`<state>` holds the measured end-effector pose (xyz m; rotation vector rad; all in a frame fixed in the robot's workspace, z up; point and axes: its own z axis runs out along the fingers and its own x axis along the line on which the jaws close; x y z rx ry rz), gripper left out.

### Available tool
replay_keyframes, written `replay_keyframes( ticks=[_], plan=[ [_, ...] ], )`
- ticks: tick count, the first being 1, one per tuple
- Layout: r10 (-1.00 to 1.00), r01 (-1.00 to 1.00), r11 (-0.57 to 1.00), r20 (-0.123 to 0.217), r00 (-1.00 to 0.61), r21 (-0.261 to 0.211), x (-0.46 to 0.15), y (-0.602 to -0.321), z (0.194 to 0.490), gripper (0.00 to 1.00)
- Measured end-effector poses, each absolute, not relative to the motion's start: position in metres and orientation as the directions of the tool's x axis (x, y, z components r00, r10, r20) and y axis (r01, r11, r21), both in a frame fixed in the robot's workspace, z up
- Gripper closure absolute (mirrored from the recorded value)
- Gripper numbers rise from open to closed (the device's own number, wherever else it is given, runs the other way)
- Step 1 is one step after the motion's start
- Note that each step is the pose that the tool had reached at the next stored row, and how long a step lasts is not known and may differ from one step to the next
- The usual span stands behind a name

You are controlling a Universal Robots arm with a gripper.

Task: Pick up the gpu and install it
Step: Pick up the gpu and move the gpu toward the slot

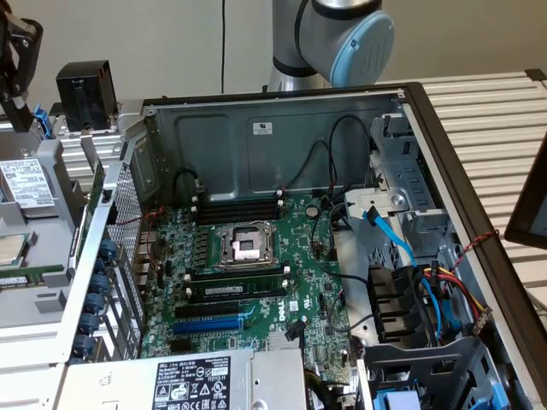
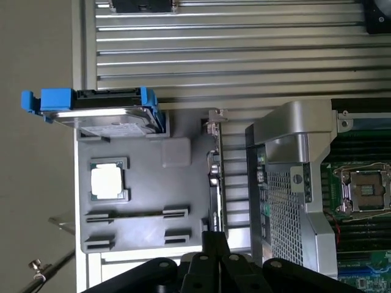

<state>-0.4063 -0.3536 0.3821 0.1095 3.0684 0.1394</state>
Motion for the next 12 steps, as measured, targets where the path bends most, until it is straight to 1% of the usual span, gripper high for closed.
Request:
replay_keyframes(
  ticks=[3,5,6,8,9,10,11,12],
  plan=[
    [0.074,0.068,0.993,-0.069,-0.995,0.093,-0.406,-0.354,0.38,0.88],
    [0.074,0.068,0.993,-0.07,-0.995,0.093,-0.406,-0.353,0.379,0.76],
    [0.074,0.068,0.993,-0.071,-0.995,0.093,-0.406,-0.354,0.378,0.76],
    [0.074,0.067,0.993,-0.074,-0.994,0.094,-0.406,-0.354,0.376,0.64],
    [0.074,0.067,0.993,-0.076,-0.994,0.094,-0.406,-0.354,0.375,0.64],
    [0.074,0.067,0.993,-0.078,-0.994,0.094,-0.406,-0.354,0.373,0.58],
    [0.074,0.066,0.993,-0.08,-0.994,0.094,-0.406,-0.354,0.371,0.58],
    [0.074,0.066,0.993,-0.081,-0.994,0.094,-0.406,-0.354,0.37,0.51]
  ],
)
